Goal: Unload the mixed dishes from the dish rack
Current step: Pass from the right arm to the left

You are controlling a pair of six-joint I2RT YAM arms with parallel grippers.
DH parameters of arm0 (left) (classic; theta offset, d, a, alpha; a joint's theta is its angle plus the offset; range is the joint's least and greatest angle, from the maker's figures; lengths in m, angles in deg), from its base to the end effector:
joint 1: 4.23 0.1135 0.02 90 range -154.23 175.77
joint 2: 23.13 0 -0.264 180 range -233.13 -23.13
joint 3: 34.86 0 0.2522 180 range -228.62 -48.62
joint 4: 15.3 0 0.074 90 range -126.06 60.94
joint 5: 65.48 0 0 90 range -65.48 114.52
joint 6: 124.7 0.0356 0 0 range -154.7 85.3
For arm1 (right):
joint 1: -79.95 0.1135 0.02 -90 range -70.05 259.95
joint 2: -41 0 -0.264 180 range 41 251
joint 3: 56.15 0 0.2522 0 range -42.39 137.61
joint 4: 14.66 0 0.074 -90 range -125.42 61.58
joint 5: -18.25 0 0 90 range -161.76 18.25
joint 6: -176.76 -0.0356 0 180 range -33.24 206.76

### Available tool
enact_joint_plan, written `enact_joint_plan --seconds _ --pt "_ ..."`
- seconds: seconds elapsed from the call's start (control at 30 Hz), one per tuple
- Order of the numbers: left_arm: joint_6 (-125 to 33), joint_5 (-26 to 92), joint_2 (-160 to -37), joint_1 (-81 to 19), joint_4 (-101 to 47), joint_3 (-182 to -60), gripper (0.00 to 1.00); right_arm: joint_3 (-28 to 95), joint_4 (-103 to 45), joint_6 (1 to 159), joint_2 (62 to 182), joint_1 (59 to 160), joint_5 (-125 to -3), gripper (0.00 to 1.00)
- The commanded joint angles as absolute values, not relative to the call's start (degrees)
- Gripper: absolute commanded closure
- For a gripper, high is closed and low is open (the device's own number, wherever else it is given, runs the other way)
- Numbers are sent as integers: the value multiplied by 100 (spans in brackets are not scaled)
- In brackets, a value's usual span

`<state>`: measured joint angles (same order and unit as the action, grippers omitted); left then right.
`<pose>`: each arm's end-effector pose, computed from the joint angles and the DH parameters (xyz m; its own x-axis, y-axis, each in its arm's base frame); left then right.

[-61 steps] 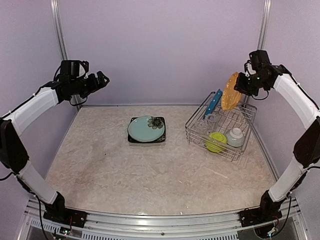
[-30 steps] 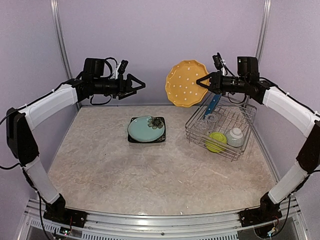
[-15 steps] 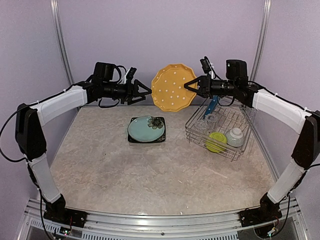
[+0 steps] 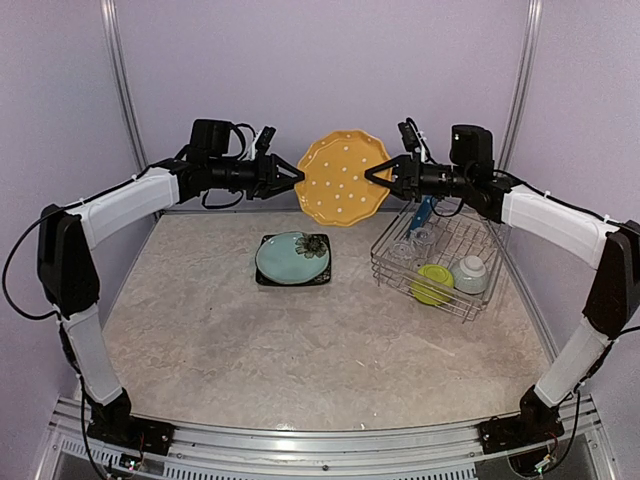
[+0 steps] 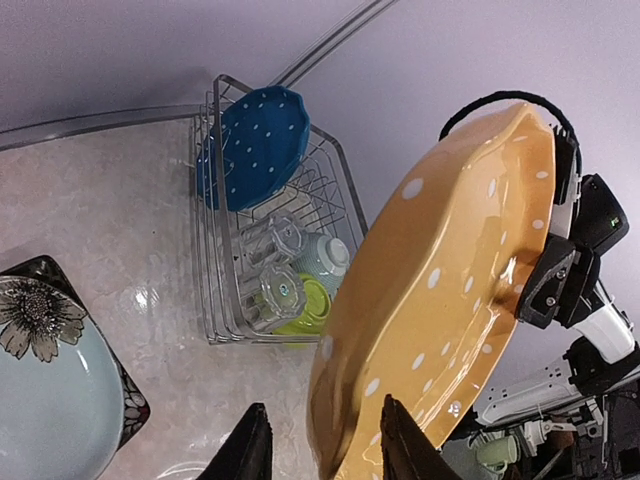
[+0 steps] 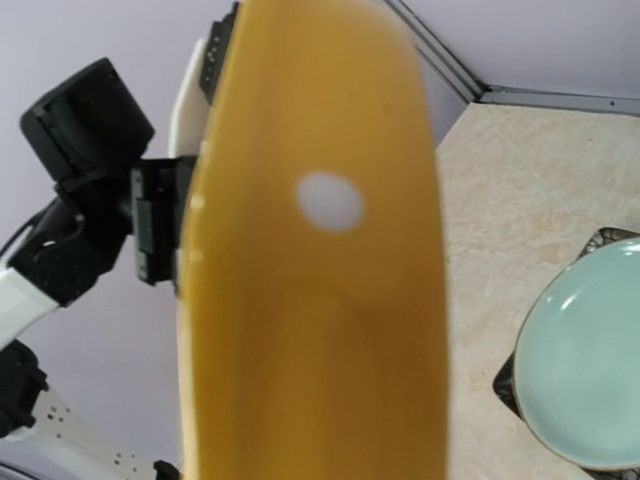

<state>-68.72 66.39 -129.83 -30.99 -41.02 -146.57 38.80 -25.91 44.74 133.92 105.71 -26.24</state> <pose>0.3832 -0.2198 0.3528 -0.7612 -0.0828 -0.6432 0.5633 0.4072 -0.7190 0.3340 0.1894 0.3702 -0.7356 0.1659 -0.6568 -0.6008 0.2881 0.7457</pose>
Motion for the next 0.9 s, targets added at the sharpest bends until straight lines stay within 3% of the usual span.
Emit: enact_joint_plan --seconds 0.0,0.17,0.4,0.5,0.63,0.8,0.87 --pt "-6830 6754 -13156 -3121 -3996 -14811 66 3954 -1483 4274 13350 10658 -2296 100" --pt "-6807 6864 -13185 -3121 -3978 -14829 72 3909 -1251 4072 13411 10660 -2192 100" --pt "-6762 6990 -13127 -3112 -4066 -14781 100 3895 -1193 4009 13466 10658 -2122 100" --pt "-6836 6967 -13068 -3079 -4075 -14683 100 3899 -1317 4056 13475 10650 -2152 100" --pt "-7113 7010 -12948 -2947 -3924 -14472 100 3920 -1615 4213 13471 10629 -2284 75" --pt "-7422 7081 -12788 -2750 -3802 -14216 100 4032 -2572 4740 13428 10522 -2891 19" --pt "-7518 7092 -12774 -2663 -3765 -14072 100 4015 -2905 4931 13374 10435 -3190 11"
